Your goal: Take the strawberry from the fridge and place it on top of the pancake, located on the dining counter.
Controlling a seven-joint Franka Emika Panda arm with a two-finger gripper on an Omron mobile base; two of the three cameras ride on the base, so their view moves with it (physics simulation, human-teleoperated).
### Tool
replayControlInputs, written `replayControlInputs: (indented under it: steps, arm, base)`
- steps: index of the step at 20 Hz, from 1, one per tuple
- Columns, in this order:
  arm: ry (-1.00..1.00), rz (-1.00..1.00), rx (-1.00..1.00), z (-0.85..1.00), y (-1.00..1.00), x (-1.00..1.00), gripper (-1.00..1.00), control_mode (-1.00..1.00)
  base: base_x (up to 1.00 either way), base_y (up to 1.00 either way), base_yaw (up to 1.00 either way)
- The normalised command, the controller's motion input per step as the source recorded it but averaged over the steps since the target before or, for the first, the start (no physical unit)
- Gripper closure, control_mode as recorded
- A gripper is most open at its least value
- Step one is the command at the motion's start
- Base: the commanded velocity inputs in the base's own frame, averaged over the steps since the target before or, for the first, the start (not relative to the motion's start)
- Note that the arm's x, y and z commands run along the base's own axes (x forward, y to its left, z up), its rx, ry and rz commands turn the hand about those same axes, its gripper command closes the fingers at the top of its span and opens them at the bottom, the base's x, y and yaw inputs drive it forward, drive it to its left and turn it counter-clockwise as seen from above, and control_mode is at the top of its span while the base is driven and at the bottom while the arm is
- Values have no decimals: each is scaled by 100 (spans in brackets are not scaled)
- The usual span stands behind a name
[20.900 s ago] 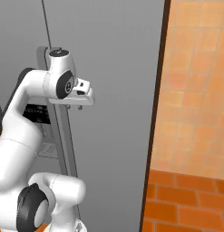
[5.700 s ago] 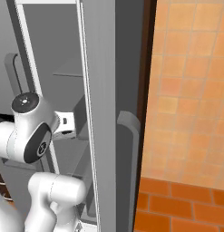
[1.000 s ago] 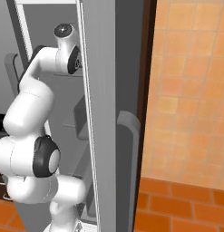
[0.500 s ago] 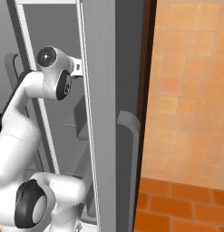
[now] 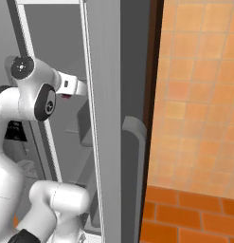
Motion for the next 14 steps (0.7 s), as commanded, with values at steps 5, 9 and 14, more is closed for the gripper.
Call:
replayControlInputs:
  steps: [5,9,14]
  arm:
    - [6,0,15,-15,0,-100,100,-100]
    - [23,0,4,-24,15,-100,100,-100]
    - [31,0,-4,-64,17,-98,100,-100]
  base:
    - [0,0,0]
    - [0,0,0]
    - [0,0,0]
